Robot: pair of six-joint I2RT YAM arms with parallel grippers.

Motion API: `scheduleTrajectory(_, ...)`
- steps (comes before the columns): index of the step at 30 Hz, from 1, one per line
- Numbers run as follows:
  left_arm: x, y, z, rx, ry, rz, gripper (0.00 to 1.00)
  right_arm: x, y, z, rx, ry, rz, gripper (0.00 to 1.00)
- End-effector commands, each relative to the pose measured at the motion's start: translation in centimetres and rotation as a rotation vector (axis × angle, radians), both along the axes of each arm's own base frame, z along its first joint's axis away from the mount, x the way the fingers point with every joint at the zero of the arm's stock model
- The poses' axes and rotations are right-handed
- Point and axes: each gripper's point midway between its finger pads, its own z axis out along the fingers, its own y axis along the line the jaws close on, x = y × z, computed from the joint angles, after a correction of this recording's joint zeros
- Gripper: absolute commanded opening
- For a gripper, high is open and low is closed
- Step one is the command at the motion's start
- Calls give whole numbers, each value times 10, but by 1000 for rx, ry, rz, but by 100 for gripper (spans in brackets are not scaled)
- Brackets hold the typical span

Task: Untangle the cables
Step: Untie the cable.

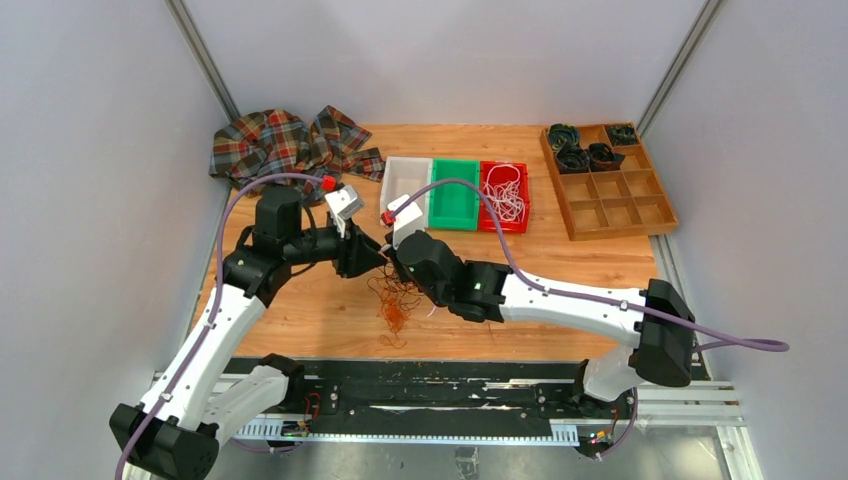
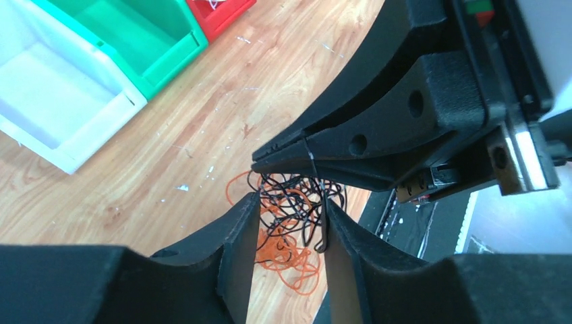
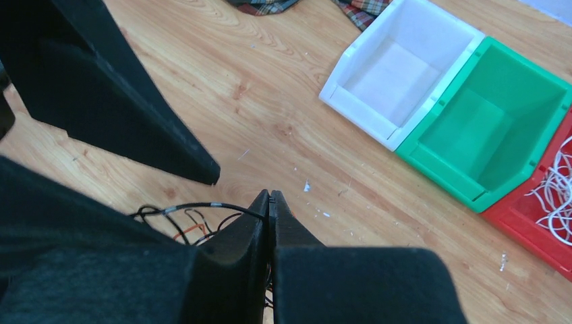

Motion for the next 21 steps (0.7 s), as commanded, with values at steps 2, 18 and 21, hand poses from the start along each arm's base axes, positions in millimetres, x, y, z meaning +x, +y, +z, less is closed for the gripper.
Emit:
scheduleTrajectory(2,1,-3,25,-45,-47,-6,34,-18,2,4,91,27,66,1)
scheduleTrajectory(18,14,10,15,28,-85,69,13,-37,8,14,225,37,185,1)
scheduleTrajectory(21,13,10,7,35,-73,65,15,-38,14,17,237,39,197,0)
